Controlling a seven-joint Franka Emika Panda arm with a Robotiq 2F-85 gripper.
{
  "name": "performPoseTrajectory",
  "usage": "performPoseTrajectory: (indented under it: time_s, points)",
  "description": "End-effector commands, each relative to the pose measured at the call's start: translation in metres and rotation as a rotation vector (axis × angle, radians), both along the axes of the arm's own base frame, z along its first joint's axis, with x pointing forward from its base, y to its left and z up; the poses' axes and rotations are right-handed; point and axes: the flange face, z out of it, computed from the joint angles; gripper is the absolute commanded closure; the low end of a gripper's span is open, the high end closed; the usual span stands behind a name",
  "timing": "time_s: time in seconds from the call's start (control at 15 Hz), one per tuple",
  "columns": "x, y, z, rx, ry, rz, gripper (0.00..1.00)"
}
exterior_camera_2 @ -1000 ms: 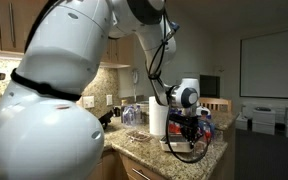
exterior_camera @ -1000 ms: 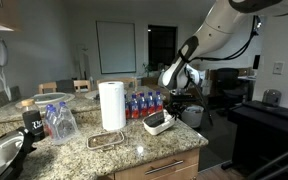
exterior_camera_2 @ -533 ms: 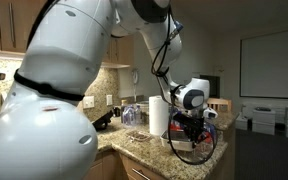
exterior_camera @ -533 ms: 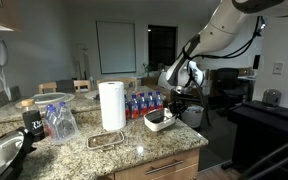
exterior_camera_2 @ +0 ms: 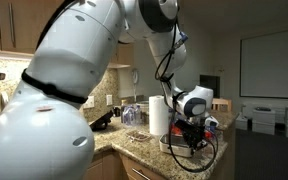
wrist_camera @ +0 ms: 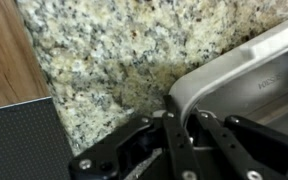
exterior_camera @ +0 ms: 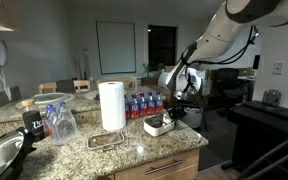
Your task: Move the white and silver container to the right
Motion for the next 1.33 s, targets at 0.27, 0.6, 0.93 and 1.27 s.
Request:
performPoseTrajectory:
  time_s: [0.27, 0.6, 0.93, 1.27]
  points:
    - [0.003, 0.004, 0.001, 0.012, -0.015, -0.006, 0.59]
    - [-0.015, 0.013, 0.021, -0.005, -0.05, -0.006, 0.25]
    - [-0.037, 0.034, 0.056, -0.015, -0.092, 0.038, 0.0]
    - [-0.062, 0.039, 0.104, -0.037, -0.057, 0.057, 0.0]
